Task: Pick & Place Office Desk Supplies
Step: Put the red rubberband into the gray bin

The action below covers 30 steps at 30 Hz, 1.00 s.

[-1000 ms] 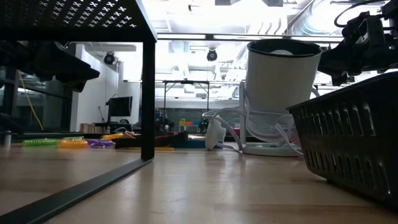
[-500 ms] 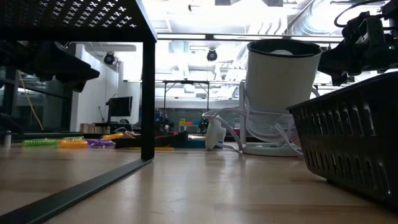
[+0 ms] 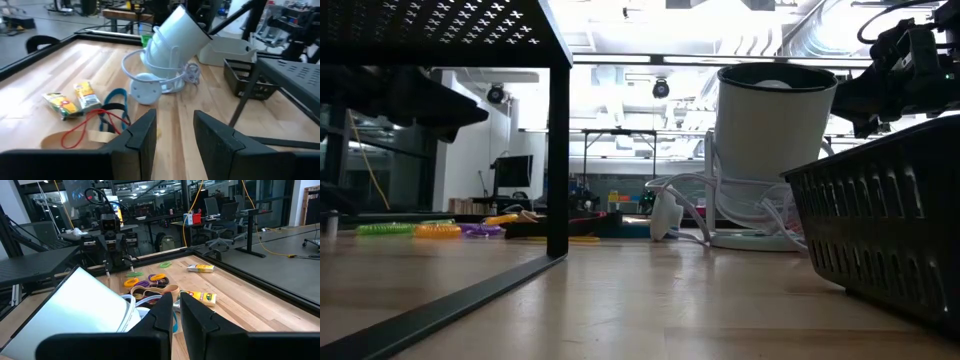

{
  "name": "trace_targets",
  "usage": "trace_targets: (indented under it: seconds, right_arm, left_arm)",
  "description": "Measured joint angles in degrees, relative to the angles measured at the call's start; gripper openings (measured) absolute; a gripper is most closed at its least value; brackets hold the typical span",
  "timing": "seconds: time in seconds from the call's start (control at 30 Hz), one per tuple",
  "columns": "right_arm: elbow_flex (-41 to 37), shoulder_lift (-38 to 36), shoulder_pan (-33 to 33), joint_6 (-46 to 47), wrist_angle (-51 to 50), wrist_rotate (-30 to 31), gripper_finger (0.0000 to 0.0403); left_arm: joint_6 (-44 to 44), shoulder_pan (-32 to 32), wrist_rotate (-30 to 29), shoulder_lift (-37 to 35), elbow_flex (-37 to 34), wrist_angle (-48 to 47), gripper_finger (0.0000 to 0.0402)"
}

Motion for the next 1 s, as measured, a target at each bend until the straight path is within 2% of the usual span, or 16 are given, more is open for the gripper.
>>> trace_targets:
  seconds: [0.3,0.57,0.83,1.0]
  right_arm:
    - [0.0,0.0,0.0,0.0,0.0,0.0,0.0023]
    - [0.0,0.0,0.0,0.0,0.0,0.0,0.0023]
    - [0.0,0.0,0.0,0.0,0.0,0.0,0.0023]
    - [0.0,0.0,0.0,0.0,0.0,0.0,0.0023]
  left_arm:
    - [-2.2,0.1,-8.9,4.8,2.0,-0.3,0.0125]
    - [0.6,0.1,-16.0,19.7,12.4,0.1,0.0125]
    - [2.5,6.4,-15.2,37.7,27.4,-8.1,0.0125]
    - [2.4,13.4,-7.8,46.4,34.5,-12.0,0.0125]
